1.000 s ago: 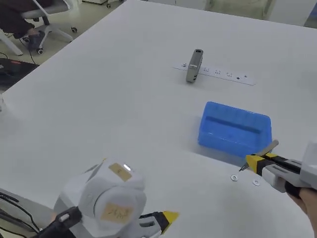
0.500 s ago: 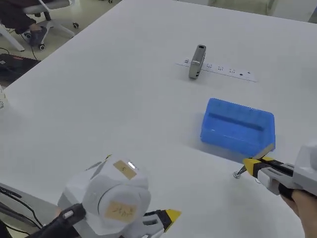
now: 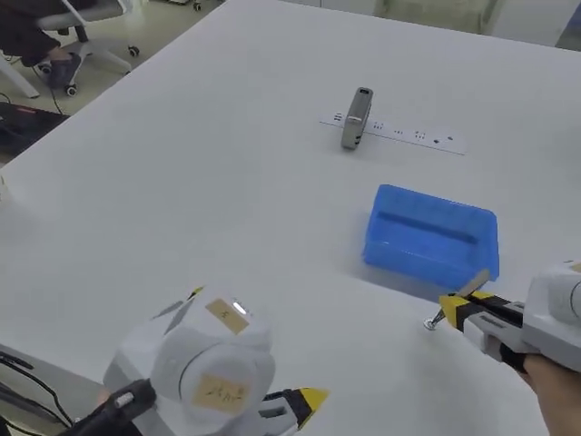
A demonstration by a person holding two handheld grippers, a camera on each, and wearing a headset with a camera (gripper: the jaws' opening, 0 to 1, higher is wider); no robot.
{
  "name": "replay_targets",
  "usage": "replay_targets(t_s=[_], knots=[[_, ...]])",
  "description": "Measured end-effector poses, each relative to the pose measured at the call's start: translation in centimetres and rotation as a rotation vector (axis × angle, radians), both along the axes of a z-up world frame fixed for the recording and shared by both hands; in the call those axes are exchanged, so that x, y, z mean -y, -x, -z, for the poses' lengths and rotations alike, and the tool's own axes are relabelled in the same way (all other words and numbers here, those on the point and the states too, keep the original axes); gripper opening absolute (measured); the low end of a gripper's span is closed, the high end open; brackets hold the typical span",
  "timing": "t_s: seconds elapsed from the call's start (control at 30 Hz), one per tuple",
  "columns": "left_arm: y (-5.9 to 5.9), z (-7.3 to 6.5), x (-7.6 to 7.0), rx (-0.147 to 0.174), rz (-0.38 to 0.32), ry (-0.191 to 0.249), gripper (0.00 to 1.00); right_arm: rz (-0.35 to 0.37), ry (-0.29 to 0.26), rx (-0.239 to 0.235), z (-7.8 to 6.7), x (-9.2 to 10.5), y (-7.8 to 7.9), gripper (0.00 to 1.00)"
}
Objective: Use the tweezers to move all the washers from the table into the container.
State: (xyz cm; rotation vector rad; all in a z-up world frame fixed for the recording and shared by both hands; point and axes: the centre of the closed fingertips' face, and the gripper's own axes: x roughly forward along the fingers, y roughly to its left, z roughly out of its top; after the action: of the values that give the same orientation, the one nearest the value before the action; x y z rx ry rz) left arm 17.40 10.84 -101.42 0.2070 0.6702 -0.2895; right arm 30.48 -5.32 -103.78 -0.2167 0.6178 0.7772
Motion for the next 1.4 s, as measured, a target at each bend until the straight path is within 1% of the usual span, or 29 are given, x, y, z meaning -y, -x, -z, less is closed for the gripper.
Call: replay_targets(t_s=[0.07,0.17,0.23,0.37,0.53,0.6,0.7,0.83,0.87,0.9,0.97,1.03,1.1,1.23,1.33,1.4], knots=[[0.0,0.0,0.0,0.003,0.0,-0.002,0.94,-0.031,0.027,0.026,0.0,-0.2,0.1,0.03],[0.0,-0.1,0.0,0.008,0.0,-0.004,0.94,-0.029,0.017,0.0,-0.1,-0.5,0.2,0.02],[0.0,-0.2,0.0,0.011,-0.002,-0.003,0.94,-0.029,0.018,-0.001,-0.1,-0.5,0.3,0.02],[-0.1,-0.2,-0.1,0.016,-0.006,-0.002,0.94,-0.007,-0.008,-0.038,-0.1,-0.2,0.1,0.01],[0.0,-0.3,-0.1,0.018,-0.002,-0.006,0.94,0.008,-0.018,-0.051,-0.2,0.2,0.3,0.01],[0.0,-0.3,0.0,0.018,0.001,-0.005,0.94,0.008,-0.017,-0.048,-0.4,0.3,0.4,0.01],[0.0,-0.3,0.0,0.019,0.002,-0.006,0.94,0.001,-0.015,-0.035,-1.3,0.4,0.3,0.01],[0.0,-0.4,0.1,0.022,0.005,0.001,0.94,-0.004,-0.033,-0.019,-2.5,0.4,0.1,0.01],[0.0,-0.6,0.4,0.033,0.014,0.018,0.95,-0.007,-0.036,-0.013,-3.0,0.4,0.1,0.01],[0.0,-0.8,0.5,0.04,0.018,0.024,0.95,-0.008,-0.037,-0.008,-3.2,0.3,0.0,0.01],[-0.1,-0.9,0.6,0.046,0.025,0.023,0.95,-0.014,-0.026,0.014,-3.8,0.4,-0.2,0.01],[-0.1,-1.0,0.7,0.05,0.029,0.028,0.96,-0.016,-0.033,0.024,-4.5,0.4,-0.5,0.01],[0.0,-0.9,0.7,0.045,0.03,0.021,0.96,-0.017,-0.045,0.033,-5.2,0.3,-0.8,0.01],[0.0,-0.8,0.9,0.042,0.039,0.021,0.96,-0.023,-0.05,0.058,-6.4,0.0,-1.4,0.01],[0.1,-0.7,0.9,0.038,0.044,0.015,0.96,-0.02,-0.061,0.081,-7.4,-0.3,-2.2,0.01],[0.0,-0.7,0.9,0.038,0.044,0.012,0.95,-0.017,-0.062,0.094,-7.7,-0.4,-2.8,0.01]])
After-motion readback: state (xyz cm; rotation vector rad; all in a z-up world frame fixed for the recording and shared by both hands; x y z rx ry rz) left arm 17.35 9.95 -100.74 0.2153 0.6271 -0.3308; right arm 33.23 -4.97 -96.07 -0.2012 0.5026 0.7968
